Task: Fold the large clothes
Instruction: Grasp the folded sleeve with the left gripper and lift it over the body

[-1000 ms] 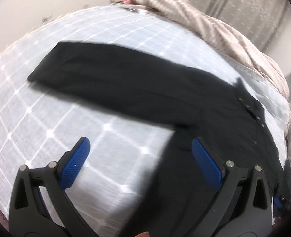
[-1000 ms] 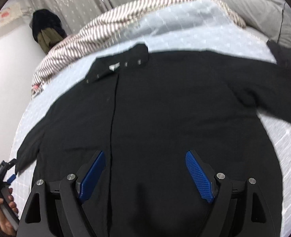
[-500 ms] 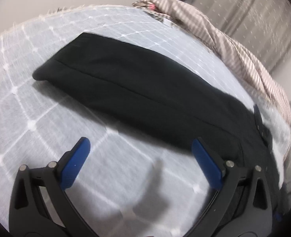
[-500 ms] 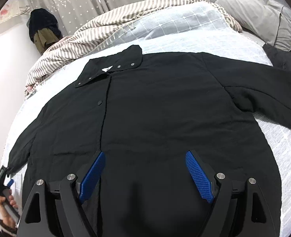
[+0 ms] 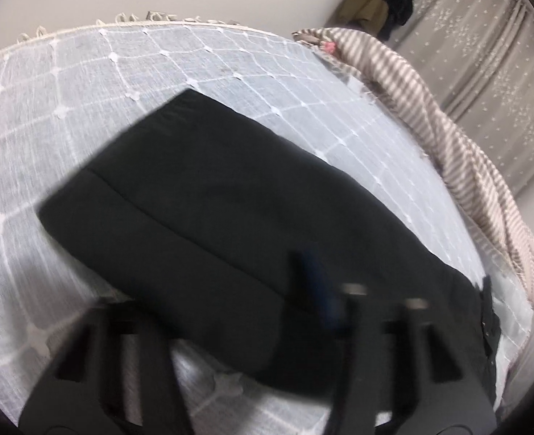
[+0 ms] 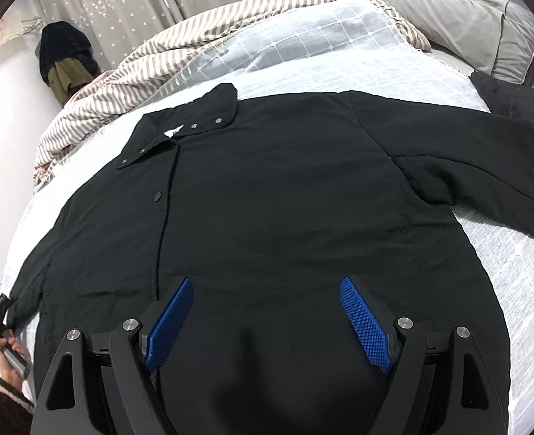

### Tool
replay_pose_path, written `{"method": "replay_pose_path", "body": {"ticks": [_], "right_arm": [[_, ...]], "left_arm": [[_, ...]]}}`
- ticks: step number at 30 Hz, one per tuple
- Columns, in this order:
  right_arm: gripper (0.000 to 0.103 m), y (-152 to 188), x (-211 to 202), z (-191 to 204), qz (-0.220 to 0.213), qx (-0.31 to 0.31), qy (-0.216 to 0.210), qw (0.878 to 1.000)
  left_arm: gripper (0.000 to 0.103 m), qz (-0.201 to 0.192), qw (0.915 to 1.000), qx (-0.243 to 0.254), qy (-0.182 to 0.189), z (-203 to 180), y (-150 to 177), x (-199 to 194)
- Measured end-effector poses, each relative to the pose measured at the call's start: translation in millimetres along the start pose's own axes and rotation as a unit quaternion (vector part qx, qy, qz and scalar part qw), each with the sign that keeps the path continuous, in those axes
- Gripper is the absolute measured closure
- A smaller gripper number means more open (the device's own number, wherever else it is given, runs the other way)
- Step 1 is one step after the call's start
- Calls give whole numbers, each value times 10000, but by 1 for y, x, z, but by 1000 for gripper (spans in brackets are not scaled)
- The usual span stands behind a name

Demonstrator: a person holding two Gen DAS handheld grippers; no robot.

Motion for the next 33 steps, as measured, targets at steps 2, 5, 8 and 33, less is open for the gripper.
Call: {"method": "replay_pose_path", "body": {"ticks": [2, 5, 8, 33], "right_arm": [[18, -1, -1, -2, -19, 40, 1, 10000], [18, -4, -3, -3, -52, 78, -34, 10000], [18, -3, -5, -1, -59, 75, -74, 9999], [18, -1, -4, 5, 29, 83, -162, 9998]], "left_arm": [[85, -100, 9999, -49, 81, -3, -7, -8], [91, -384, 9985, 19, 397, -24, -18, -33], [92, -605, 9950, 250, 756, -57, -26, -62], [65, 1177, 8267, 4601, 3019, -302, 254, -147]]}}
Point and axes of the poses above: each gripper's, at about its wrist camera, not at the fingertips, and x roughly the way its jaws point, z to its left, y to its underside, the point moved 10 cm from there along x, roughly the way its jaws point, and after that the axes turned 4 degrees about -z, right-handed, at the moved point
